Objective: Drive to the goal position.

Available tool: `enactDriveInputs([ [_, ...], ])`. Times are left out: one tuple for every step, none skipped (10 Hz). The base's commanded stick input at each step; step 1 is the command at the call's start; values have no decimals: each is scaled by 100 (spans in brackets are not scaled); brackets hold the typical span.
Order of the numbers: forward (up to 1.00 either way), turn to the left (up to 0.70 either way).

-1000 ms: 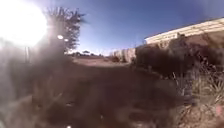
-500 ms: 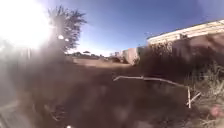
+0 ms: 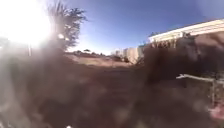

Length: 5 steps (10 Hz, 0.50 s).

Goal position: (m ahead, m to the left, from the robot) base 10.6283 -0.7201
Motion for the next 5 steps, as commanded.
enactDriveInputs([
  [50,0],
  [50,0],
  [50,0],
  [50,0],
  [50,0],
])
